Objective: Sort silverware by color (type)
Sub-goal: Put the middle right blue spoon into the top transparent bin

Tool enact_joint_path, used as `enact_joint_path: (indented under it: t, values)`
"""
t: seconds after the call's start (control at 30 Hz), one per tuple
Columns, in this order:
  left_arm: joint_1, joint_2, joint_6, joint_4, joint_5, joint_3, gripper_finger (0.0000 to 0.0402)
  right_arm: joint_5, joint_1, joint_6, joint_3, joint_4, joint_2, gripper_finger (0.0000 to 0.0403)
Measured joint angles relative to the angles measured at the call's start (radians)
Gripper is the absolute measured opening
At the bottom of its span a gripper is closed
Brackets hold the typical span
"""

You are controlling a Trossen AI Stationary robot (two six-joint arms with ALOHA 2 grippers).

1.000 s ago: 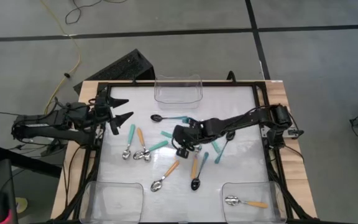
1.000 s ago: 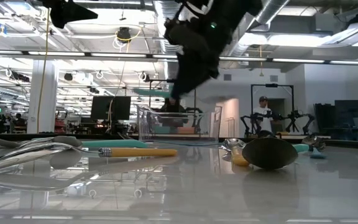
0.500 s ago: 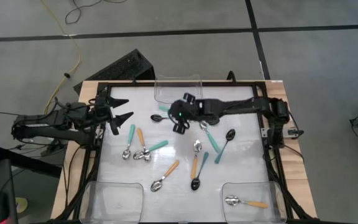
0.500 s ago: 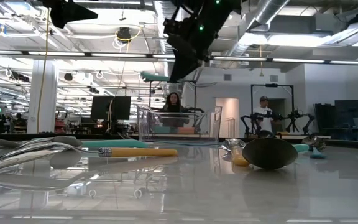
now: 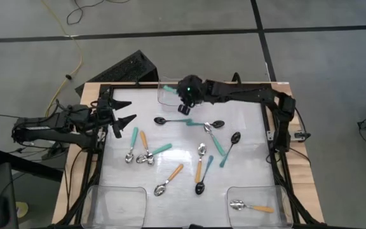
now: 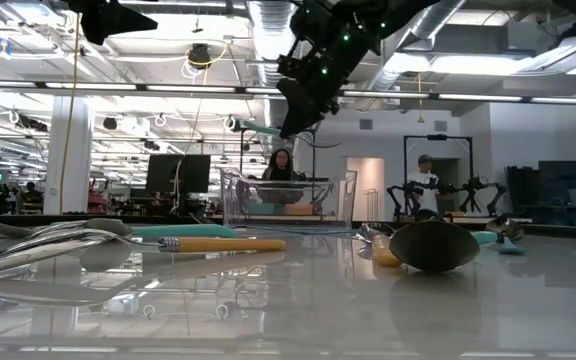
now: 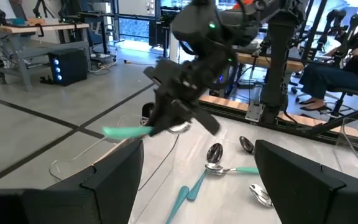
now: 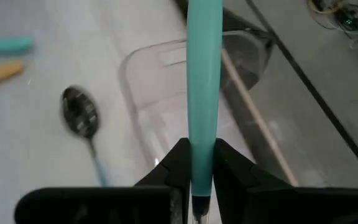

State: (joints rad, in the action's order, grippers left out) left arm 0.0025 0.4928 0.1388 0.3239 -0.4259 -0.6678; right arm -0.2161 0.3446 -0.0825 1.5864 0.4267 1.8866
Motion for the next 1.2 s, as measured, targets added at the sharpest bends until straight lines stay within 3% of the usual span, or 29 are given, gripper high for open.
enact_joint_path:
  t: [0.27, 0.43, 1.2]
  values:
    - [0.0, 0.0, -0.014, 0.0, 0.0, 0.0, 0.0293, 0.013, 0.059, 0.008, 0.001, -0.121, 0.024, 0.0068]
    - [0.0, 0.0, -0.016, 0.0, 0.0, 0.0, 0.0293, 0.12, 0.084, -0.018, 0.005, -0.212, 0.074, 0.0068]
    - [0.0, 0.0, -0.033, 0.001, 0.0, 0.0, 0.0293, 0.195, 0.146, 0.007, 0.001, -0.112, 0.165, 0.0068]
